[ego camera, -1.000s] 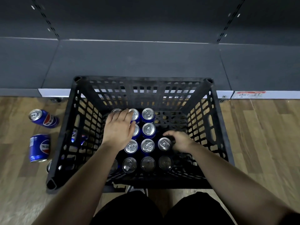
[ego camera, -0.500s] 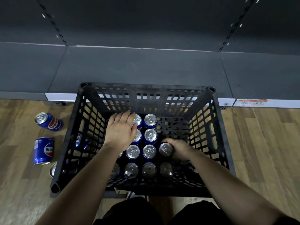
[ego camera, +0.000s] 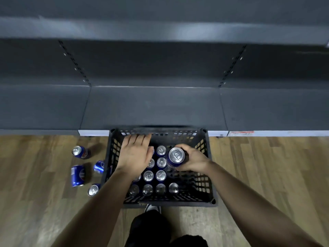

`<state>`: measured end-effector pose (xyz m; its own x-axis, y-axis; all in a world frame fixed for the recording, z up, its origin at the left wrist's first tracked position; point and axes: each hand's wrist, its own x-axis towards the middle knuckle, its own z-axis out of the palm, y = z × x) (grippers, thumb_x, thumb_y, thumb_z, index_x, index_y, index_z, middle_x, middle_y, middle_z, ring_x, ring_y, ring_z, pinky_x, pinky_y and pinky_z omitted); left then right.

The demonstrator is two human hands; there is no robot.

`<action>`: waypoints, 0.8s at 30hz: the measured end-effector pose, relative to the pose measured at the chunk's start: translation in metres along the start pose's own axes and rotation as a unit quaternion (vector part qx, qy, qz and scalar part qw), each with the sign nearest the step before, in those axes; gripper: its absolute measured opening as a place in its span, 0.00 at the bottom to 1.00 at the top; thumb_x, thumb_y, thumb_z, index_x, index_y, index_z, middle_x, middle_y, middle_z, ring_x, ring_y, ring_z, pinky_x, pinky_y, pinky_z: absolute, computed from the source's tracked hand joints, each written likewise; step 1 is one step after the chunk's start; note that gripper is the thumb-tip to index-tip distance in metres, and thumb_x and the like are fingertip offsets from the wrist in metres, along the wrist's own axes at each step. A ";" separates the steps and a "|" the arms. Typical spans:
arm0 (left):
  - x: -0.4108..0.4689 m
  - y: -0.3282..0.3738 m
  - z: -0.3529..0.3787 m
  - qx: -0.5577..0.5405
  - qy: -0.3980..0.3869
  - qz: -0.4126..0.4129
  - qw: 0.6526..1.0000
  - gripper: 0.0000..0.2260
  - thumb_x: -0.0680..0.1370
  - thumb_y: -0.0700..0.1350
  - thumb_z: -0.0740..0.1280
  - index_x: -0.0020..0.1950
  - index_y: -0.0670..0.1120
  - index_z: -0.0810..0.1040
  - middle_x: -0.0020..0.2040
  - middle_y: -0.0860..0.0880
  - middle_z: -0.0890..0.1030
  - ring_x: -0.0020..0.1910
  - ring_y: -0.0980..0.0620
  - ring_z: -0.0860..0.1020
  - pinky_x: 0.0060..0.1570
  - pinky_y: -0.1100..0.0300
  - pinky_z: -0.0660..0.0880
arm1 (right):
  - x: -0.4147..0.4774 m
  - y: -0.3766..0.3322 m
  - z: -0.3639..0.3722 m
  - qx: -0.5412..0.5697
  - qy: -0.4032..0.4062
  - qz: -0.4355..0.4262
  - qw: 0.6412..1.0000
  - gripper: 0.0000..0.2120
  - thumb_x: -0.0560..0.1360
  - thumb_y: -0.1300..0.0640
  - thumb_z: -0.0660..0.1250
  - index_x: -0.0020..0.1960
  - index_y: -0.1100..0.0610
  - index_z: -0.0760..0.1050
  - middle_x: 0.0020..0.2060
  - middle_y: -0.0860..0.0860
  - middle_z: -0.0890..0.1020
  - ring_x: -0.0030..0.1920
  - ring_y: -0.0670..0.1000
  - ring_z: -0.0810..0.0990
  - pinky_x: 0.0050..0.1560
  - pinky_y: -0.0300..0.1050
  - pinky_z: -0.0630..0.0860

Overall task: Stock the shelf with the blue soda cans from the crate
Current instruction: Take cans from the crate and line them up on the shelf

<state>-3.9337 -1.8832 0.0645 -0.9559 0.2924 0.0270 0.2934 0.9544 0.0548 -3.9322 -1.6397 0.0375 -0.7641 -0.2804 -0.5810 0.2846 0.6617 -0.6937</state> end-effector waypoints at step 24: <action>0.119 0.028 -0.462 -0.025 0.174 0.060 0.983 0.24 0.78 0.52 0.51 0.63 0.42 0.77 0.57 0.46 0.81 0.56 0.45 0.78 0.57 0.51 0.71 | -0.246 -0.368 -0.288 0.160 0.130 -0.162 0.965 0.27 0.62 0.62 0.74 0.60 0.48 0.75 0.52 0.49 0.83 0.56 0.49 0.80 0.57 0.46 0.77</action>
<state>-4.0344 -1.8497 0.5302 -0.8556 0.3563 0.3756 0.4128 0.9074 0.0795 -4.0161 -1.6140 0.5585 -0.9506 -0.2246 -0.2142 0.1391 0.3087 -0.9409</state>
